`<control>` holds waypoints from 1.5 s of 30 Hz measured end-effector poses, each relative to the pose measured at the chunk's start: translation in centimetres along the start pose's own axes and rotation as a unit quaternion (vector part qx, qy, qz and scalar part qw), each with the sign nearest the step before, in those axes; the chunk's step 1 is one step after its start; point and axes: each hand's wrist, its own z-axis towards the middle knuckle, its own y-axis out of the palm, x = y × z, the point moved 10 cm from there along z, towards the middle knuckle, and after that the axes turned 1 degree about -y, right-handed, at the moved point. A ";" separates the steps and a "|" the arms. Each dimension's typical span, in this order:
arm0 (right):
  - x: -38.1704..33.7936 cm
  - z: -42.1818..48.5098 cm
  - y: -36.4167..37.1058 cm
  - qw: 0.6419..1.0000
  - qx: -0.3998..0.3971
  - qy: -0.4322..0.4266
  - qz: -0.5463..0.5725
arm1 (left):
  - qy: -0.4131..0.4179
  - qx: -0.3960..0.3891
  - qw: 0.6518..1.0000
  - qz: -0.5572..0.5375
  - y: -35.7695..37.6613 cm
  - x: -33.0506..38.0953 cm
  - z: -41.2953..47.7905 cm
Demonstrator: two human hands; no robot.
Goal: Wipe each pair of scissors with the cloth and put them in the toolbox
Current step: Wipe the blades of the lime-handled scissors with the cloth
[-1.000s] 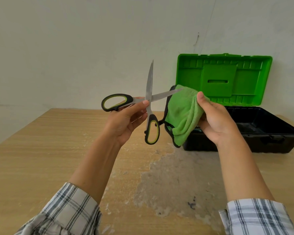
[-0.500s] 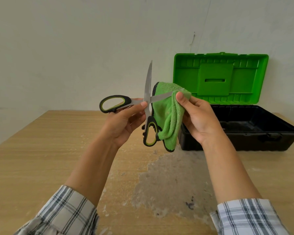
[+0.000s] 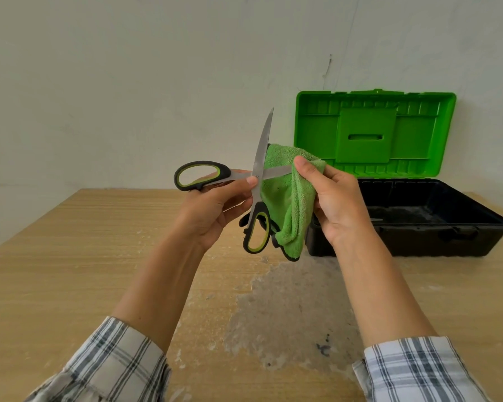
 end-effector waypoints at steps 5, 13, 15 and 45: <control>0.3 -0.1 0.1 1.000 0.008 0.009 0.017 | -0.001 0.005 1.000 -0.006 0.0 0.1 -0.1; -0.7 0.4 -3.7 0.997 0.075 0.012 0.017 | -0.001 0.015 1.000 -0.006 -1.4 0.8 0.0; -1.5 0.5 -5.5 0.995 0.098 0.001 0.014 | 0.005 0.016 1.000 -0.022 -2.0 1.4 0.1; 0.7 -0.5 2.6 0.999 -0.017 -0.023 0.029 | 0.024 0.012 1.000 0.009 -0.1 0.6 0.0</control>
